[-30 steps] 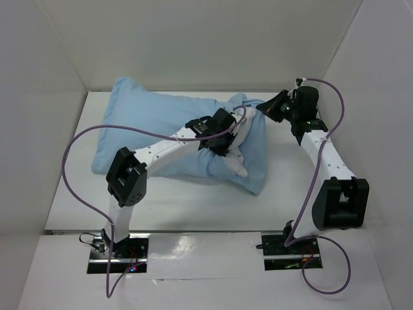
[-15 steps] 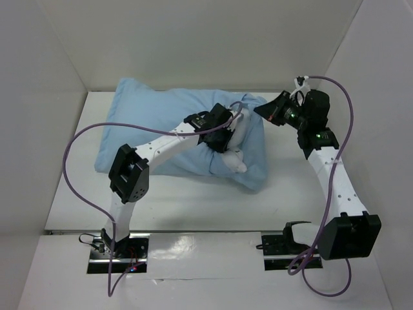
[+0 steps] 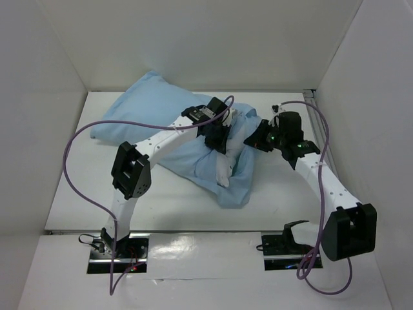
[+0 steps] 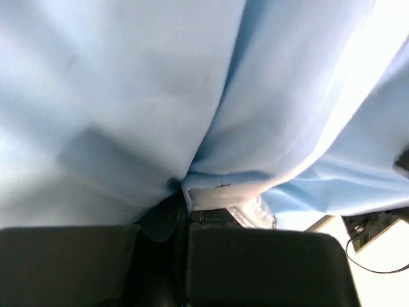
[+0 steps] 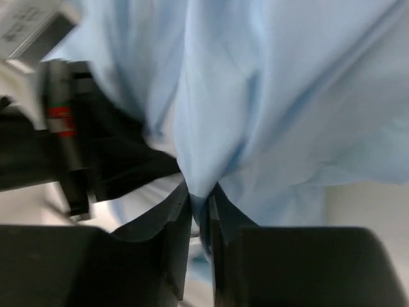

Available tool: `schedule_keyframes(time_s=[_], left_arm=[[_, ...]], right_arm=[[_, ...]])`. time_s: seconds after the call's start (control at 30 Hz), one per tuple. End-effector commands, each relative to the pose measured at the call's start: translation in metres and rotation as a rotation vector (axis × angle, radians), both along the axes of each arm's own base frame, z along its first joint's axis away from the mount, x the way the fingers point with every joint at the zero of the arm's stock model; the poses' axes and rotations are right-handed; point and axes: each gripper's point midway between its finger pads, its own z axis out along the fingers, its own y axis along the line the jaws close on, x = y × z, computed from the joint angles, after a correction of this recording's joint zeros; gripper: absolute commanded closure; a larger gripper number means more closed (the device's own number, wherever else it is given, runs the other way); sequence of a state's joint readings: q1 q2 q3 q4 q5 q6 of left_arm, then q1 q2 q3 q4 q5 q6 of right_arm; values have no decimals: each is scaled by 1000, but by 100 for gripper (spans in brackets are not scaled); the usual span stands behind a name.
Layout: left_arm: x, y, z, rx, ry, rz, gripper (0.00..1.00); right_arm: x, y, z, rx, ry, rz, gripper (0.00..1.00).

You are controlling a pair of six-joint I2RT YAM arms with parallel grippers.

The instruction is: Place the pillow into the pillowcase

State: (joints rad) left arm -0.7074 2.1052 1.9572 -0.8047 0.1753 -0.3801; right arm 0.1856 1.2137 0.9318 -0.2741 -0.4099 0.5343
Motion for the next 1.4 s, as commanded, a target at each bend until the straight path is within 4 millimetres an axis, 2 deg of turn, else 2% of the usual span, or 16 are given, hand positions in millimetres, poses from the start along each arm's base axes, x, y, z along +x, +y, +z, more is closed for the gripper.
schedule_keyframes(time_s=[0.0,0.03,0.07,0.17,0.27,0.37,0.4,0.5,0.57,0.6,0.63,0.73,0.87,1.03,1.17,1.37], left_arm=[[-1,3,11,-34,41,58,100],[-6,-2,16,-50,46,51,100],[-4,-5,17,-59,36,51,100],[-5,-19,25,-97,17,52,100],[2,-28,21,-111,32,63,100],[13,-33,27,-120,3,82,100],[15,-35,33,-132,-10,81,100],[9,-35,56,-143,-36,56,100],[5,-33,74,-155,-59,31,79],[1,-28,83,-156,-70,21,56],[-6,-24,88,-152,-53,15,47],[-21,-7,103,-136,-66,4,29],[-39,11,116,-106,-92,-1,26],[-84,16,95,1,-66,-81,20],[-107,19,52,163,-52,-52,7],[-90,12,29,203,-153,74,1]], right_arm=[[17,-29,23,-128,-68,-152,75],[13,-37,24,-158,-47,-188,51],[16,-43,36,-181,-65,-213,37],[5,-67,54,-247,-69,-318,22],[-11,-82,65,-275,-69,-381,22],[-29,-87,64,-286,-35,-388,31],[-33,-82,62,-273,-17,-357,42],[-52,-64,47,-205,38,-285,53],[-64,-53,20,-186,114,-267,53],[-64,-53,12,-177,133,-276,49],[-67,-50,9,-166,139,-275,40],[-65,-35,1,-87,158,-261,38],[-59,-14,-20,-52,213,-239,38],[-62,-4,-44,-85,272,-293,37],[-59,-4,-63,-96,308,-327,37],[-57,-5,-85,-105,339,-347,37]])
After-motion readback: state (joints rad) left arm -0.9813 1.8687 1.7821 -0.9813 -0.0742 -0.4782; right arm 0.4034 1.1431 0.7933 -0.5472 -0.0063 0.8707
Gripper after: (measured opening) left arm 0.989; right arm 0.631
